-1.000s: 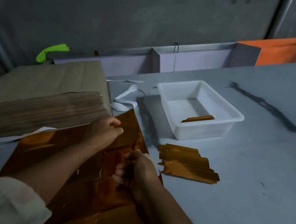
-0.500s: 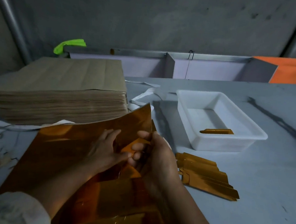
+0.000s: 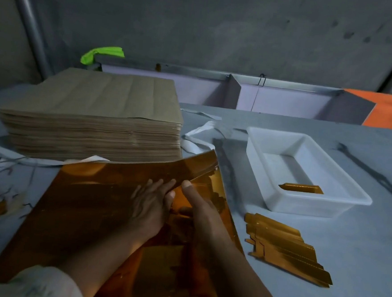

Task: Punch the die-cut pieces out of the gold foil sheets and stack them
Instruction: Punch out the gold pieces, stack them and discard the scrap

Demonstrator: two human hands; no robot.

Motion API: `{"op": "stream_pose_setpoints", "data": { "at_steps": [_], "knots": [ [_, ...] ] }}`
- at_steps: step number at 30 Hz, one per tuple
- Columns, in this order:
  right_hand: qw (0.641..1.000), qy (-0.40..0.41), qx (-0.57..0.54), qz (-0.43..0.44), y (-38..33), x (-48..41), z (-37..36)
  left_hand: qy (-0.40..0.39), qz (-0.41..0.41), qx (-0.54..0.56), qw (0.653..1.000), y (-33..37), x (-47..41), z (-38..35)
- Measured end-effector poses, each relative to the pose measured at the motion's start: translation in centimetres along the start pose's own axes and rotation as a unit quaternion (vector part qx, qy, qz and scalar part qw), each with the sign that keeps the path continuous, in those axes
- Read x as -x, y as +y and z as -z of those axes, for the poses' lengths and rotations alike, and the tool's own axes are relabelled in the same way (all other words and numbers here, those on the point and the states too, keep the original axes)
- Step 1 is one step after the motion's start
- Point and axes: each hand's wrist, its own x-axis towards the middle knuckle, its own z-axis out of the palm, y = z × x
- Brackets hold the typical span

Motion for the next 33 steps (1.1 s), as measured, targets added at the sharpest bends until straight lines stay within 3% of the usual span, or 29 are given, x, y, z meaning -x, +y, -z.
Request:
{"op": "stream_pose_setpoints", "data": {
  "at_steps": [5,8,10,14,20,33],
  "knots": [
    [0.997,0.069,-0.028,-0.037,-1.3,-3.4,-0.8,-0.035,-0.002,-0.004,0.999,0.4,0.5,0.8],
    [0.991,0.115,-0.024,-0.071,-1.8,-5.0,-0.6,-0.069,-0.002,0.084,0.994,0.1,0.2,2.2],
    [0.988,0.129,-0.017,-0.087,-2.0,-5.7,-0.3,-0.05,0.024,0.138,0.989,-0.4,-0.7,3.2],
    [0.984,0.15,-0.015,-0.092,-1.5,-6.2,0.0,0.017,0.026,0.031,0.999,-1.2,-2.4,3.0],
    [0.981,0.164,-0.027,-0.097,-1.1,-6.6,0.6,0.0,0.028,-0.062,0.998,-2.5,-3.2,0.2],
    [0.981,0.058,-0.151,-0.107,-1.4,-5.1,3.4,0.011,0.032,-0.072,0.997,-2.9,-3.5,-0.3]
  ]
}}
